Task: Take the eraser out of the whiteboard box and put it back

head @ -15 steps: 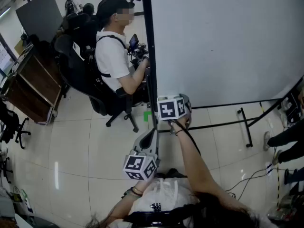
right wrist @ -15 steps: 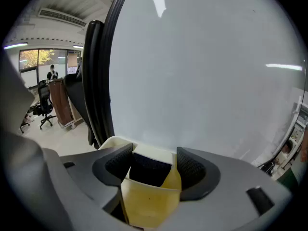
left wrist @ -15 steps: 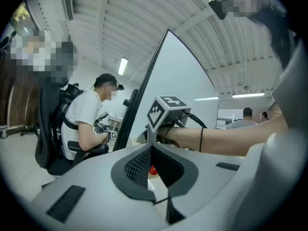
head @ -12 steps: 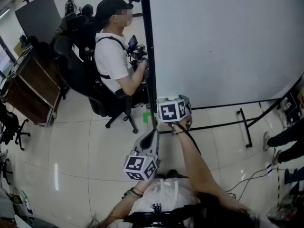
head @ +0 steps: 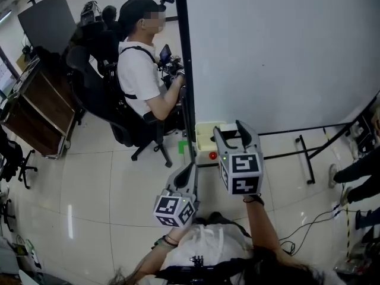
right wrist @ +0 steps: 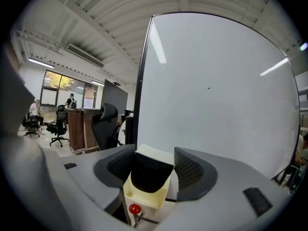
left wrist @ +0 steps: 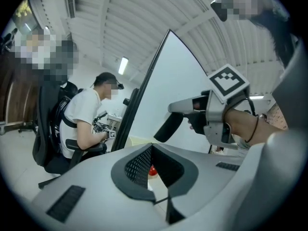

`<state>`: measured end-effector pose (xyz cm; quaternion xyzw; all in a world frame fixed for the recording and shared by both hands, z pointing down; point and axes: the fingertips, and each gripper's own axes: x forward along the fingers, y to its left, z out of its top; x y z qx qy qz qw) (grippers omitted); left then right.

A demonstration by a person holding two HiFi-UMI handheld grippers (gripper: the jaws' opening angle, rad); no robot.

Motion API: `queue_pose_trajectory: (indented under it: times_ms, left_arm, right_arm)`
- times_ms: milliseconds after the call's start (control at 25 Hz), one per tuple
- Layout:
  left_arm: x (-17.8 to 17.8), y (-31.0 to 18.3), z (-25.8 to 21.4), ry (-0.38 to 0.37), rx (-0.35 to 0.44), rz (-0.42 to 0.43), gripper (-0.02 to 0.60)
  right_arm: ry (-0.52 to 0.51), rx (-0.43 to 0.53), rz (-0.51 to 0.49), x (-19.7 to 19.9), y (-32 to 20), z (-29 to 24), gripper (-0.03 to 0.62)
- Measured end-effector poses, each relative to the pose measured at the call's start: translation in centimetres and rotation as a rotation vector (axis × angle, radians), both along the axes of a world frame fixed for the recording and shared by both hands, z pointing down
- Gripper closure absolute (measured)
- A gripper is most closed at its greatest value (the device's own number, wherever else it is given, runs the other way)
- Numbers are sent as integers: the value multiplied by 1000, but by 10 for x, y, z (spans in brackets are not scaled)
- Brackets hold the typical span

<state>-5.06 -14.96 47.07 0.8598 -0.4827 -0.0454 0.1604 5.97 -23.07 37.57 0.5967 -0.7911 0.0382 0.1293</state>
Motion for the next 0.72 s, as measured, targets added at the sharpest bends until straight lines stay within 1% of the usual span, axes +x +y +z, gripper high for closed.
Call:
queue_pose_trajectory:
  times_ms: [120,240,320,440,600,720]
  left_arm:
    - [4,1,-3,11,8,15,595]
    - [13,2,-1,-43,3,52,595]
    - [19,3,-3,-70,24,62,596]
    - [22,1,-9,-56,62,58,596]
    - [22,-3,-3,-46,28,56,596]
    - [18,-5,2,-40,10,37,595]
  right_arm:
    - [8,-24,-2,3,26,16,321]
    - [16,-56,5,4,33,32,321]
    - [4,-64,-2,1,34,33,321]
    - [-2,-58,-3,1,32,31,321]
    - [8,-50,1,4,28,32,321]
    - [10,-51,1,4,26,35,321]
